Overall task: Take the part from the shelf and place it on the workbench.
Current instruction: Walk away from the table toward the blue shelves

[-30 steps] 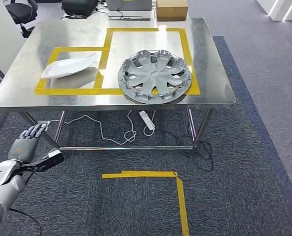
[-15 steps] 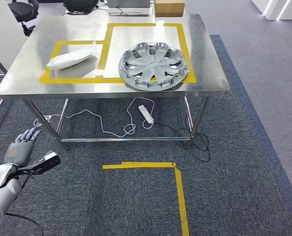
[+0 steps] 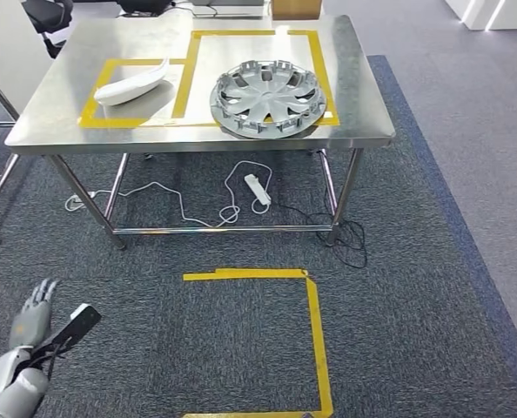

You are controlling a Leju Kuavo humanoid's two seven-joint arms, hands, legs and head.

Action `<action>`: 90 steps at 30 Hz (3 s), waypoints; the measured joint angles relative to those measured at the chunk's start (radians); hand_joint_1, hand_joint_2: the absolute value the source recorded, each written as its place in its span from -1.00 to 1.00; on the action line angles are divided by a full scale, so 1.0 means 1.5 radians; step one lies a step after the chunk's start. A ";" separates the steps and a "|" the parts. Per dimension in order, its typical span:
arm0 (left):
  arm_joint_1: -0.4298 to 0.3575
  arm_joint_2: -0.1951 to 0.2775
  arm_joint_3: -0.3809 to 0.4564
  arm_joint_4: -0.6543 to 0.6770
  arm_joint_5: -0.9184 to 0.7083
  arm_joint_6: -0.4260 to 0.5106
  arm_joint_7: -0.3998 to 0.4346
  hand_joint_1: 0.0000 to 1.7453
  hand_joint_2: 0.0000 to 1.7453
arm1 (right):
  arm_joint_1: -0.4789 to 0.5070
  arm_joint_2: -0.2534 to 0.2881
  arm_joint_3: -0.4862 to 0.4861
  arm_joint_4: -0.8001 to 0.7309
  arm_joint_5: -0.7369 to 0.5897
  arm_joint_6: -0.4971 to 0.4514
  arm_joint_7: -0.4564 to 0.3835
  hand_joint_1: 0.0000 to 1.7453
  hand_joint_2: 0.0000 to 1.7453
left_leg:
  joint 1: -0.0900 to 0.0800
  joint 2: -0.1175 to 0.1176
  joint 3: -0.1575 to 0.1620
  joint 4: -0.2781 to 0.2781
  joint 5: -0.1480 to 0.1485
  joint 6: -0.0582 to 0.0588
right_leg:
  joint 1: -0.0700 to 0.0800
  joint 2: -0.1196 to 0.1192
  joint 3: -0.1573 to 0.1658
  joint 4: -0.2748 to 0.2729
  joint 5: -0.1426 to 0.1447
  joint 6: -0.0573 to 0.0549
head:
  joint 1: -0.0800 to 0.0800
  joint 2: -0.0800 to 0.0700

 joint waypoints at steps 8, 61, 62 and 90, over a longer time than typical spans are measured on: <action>0.177 -0.146 0.165 0.053 0.140 -0.084 0.049 -1.00 -1.00 | 0.012 0.011 -0.072 0.000 -0.053 0.010 0.006 -1.00 -1.00 | 0.008 -0.005 -0.036 0.200 -0.124 -0.023 | -0.002 -0.043 -0.041 0.007 0.035 -0.016 | -0.015 0.000; 0.209 -0.233 0.056 0.091 -0.127 -0.312 0.349 -1.00 -1.00 | 0.002 0.022 -0.120 -0.001 -0.017 0.068 0.041 -1.00 -1.00 | -0.002 -0.096 0.054 0.018 -0.075 0.008 | -0.011 0.054 -0.059 0.030 0.030 0.003 | -0.012 0.000; 0.210 -0.233 0.056 0.091 -0.127 -0.312 0.349 -1.00 -1.00 | 0.002 0.023 -0.120 -0.001 -0.017 0.068 0.041 -1.00 -1.00 | -0.002 -0.092 0.050 0.021 -0.076 0.005 | -0.012 0.044 -0.057 0.028 0.033 -0.001 | -0.012 0.000; 0.210 -0.232 0.035 0.092 -0.152 -0.328 0.350 -1.00 -1.00 | 0.003 0.024 -0.123 -0.001 -0.022 0.065 0.040 -1.00 -1.00 | -0.009 -0.083 0.062 0.020 -0.088 0.022 | -0.008 0.048 -0.070 0.038 0.030 0.007 | -0.013 0.000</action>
